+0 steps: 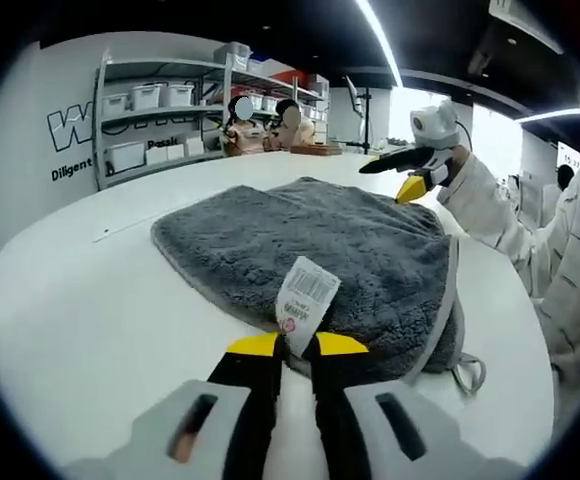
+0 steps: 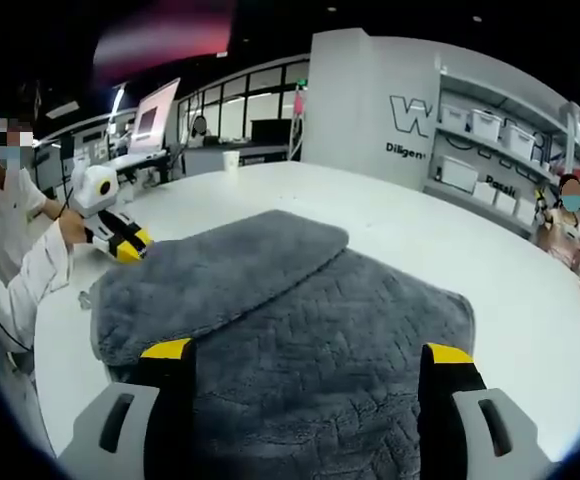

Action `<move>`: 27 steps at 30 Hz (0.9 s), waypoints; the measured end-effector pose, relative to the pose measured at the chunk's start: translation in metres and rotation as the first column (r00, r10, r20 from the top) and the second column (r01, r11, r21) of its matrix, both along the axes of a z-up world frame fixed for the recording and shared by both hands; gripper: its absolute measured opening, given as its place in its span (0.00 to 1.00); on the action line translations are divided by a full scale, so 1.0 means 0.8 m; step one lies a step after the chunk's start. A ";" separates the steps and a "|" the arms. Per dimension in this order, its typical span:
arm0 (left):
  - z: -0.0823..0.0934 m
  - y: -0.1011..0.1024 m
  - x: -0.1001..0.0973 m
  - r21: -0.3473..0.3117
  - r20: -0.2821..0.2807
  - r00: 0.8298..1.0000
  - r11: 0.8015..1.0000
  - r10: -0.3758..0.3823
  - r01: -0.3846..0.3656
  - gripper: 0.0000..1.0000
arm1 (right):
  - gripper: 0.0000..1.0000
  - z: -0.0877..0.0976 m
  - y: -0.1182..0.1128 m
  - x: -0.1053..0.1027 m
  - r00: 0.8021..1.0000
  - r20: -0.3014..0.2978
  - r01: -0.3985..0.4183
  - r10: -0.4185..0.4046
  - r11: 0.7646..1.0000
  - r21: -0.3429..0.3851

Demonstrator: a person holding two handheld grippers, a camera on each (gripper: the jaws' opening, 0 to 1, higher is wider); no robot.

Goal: Open the folded towel by lifting each exposed corner and separating the folded layers until the towel lies flat within the target outline without major curled edges

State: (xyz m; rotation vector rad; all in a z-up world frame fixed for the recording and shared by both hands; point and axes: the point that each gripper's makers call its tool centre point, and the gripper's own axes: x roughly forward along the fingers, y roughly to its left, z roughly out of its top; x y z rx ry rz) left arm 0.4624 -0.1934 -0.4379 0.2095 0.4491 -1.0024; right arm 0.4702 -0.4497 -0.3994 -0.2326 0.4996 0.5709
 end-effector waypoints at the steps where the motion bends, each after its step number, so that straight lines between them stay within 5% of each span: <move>1: 0.000 0.000 0.000 0.004 0.006 1.000 1.000 0.000 0.000 0.08 | 0.91 -0.001 0.000 0.000 1.000 -0.001 0.001 -0.001 1.000 -0.001; 15: 0.005 0.011 0.001 -0.005 -0.001 1.000 1.000 0.018 -0.018 0.05 | 0.92 -0.019 0.007 -0.001 0.998 -0.053 -0.022 0.022 1.000 -0.002; 27: 0.016 0.033 -0.004 0.064 0.052 0.998 0.997 0.037 -0.040 0.05 | 0.93 -0.049 0.017 -0.003 0.989 -0.133 -0.058 0.056 0.998 -0.012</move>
